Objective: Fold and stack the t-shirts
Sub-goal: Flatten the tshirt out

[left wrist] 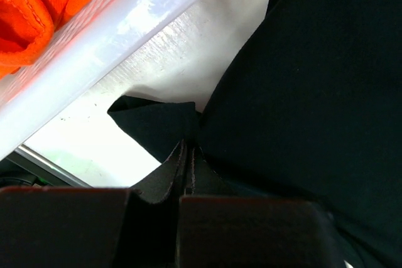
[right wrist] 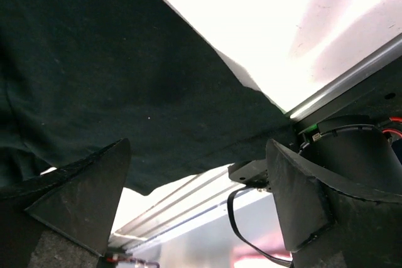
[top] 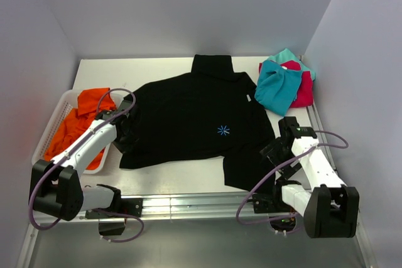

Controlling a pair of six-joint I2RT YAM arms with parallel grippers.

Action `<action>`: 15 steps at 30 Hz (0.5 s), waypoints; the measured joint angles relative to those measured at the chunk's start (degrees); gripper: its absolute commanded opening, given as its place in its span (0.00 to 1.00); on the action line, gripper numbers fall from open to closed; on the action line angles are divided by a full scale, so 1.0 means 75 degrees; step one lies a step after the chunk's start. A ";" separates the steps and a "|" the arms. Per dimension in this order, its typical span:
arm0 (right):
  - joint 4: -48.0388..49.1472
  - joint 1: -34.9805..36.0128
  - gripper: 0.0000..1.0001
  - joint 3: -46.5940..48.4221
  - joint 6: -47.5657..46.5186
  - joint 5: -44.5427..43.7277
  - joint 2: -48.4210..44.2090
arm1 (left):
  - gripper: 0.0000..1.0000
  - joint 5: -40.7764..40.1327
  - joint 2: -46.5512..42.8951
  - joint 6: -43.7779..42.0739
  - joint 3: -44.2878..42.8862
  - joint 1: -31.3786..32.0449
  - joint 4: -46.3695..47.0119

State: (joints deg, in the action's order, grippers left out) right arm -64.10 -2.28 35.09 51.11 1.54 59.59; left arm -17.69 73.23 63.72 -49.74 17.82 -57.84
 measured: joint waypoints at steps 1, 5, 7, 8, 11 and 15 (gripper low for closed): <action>-0.0006 0.0055 0.94 -0.0003 0.0067 -0.0035 -0.0105 | 0.00 0.0017 0.0000 -0.0003 0.0000 0.0000 0.0006; 0.0015 0.0388 0.94 -0.0044 0.0239 -0.0047 -0.0554 | 0.00 0.0111 0.0000 -0.0003 0.0000 0.0000 0.0052; 0.0017 0.0458 0.94 -0.0044 0.0239 -0.0026 -0.0425 | 0.00 0.0149 0.0000 -0.0003 0.0000 0.0000 0.0090; 0.0017 0.0475 0.94 -0.0044 0.0239 -0.0026 -0.0291 | 0.01 0.0172 0.0000 -0.0003 0.0000 0.0000 0.0122; 0.0017 0.0586 0.92 -0.0041 0.0239 -0.0023 0.0385 | 0.00 0.0189 0.0000 -0.0003 0.0000 0.0000 0.0198; 0.0012 0.0670 0.91 -0.0029 0.0233 0.0006 0.1023 | 0.00 0.0248 0.0000 -0.0003 0.0035 0.0000 0.0332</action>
State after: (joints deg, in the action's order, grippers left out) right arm -64.01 2.74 34.87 52.86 1.58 67.26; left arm -15.84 73.23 63.70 -49.47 17.82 -55.35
